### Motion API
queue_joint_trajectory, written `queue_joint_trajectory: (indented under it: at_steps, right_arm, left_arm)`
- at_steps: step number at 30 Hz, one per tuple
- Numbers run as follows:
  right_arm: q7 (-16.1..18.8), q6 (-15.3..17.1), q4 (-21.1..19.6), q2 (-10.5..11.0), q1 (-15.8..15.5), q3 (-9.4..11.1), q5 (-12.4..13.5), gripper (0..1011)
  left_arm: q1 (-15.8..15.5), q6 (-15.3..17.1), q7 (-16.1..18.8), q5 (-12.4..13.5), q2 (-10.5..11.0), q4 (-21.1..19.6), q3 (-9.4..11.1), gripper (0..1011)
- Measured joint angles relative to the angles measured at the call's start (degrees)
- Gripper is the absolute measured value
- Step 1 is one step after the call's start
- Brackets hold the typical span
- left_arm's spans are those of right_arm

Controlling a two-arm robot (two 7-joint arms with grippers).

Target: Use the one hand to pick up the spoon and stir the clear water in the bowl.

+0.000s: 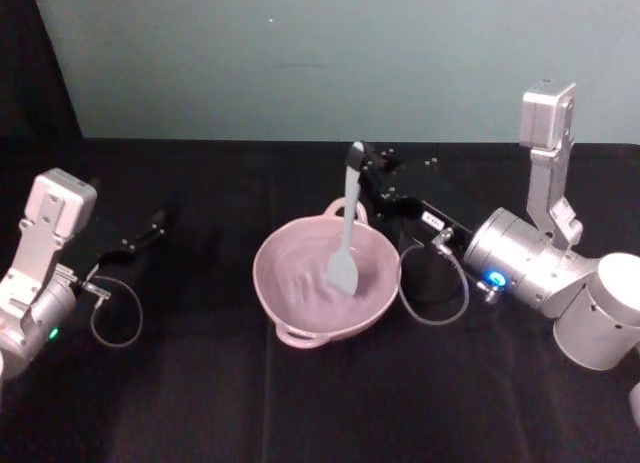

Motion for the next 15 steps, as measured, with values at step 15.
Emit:
queue_joint_trajectory:
  at_steps: [15]
  right_arm:
    - [1.41,0.23,2.47,-4.12,3.20,-4.55,-0.12,96]
  left_arm:
    - [0.00,0.00,0.00,0.00,0.00,0.00,0.00,1011]
